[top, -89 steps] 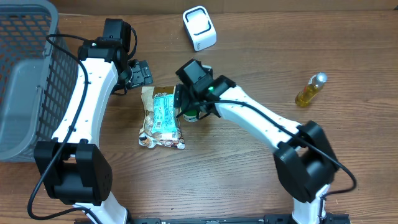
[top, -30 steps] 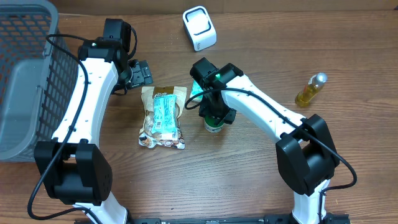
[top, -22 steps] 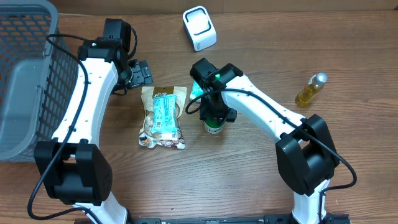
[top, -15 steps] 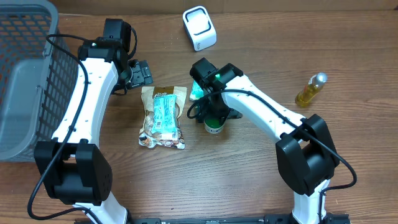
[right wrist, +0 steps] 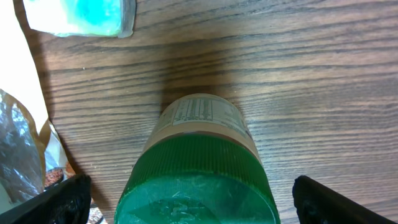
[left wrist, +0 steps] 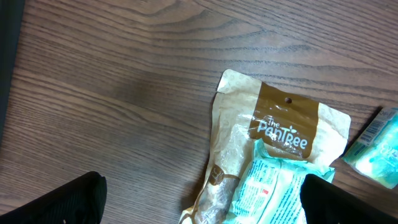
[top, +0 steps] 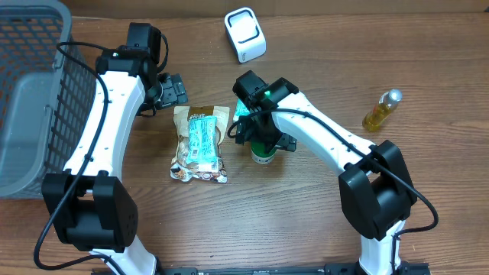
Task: Scan the item barcode
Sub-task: 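Lower the right gripper onto the green-lidded jar and grasp it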
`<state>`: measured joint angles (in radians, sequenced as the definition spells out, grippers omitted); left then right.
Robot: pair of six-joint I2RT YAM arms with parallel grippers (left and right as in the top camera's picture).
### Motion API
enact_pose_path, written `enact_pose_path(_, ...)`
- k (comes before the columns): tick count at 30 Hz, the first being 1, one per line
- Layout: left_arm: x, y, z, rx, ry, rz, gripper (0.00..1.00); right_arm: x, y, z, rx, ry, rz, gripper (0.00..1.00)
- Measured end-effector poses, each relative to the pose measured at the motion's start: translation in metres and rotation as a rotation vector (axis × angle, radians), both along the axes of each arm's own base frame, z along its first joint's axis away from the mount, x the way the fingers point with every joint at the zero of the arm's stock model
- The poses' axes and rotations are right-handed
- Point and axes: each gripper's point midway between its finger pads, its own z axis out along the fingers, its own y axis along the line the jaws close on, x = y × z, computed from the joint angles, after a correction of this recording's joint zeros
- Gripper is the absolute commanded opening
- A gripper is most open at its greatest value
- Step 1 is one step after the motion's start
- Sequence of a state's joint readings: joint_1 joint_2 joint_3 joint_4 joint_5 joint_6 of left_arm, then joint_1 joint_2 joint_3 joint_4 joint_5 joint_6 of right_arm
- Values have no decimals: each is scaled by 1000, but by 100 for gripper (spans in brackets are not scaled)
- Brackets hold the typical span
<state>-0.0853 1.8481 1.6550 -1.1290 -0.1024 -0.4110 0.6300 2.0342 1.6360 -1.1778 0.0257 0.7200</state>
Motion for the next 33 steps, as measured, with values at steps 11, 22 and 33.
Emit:
enact_pose_path(11,0,0,0,0,0,0,100,-2,-2,-17,-26,38,-48,99)
enact_pose_path(22,0,0,0,0,0,0,100,-6,-3,-24,-37,53,-70,93)
enact_pose_path(33,0,0,0,0,0,0,99,-5,0,-25,-28,47,-80,82)
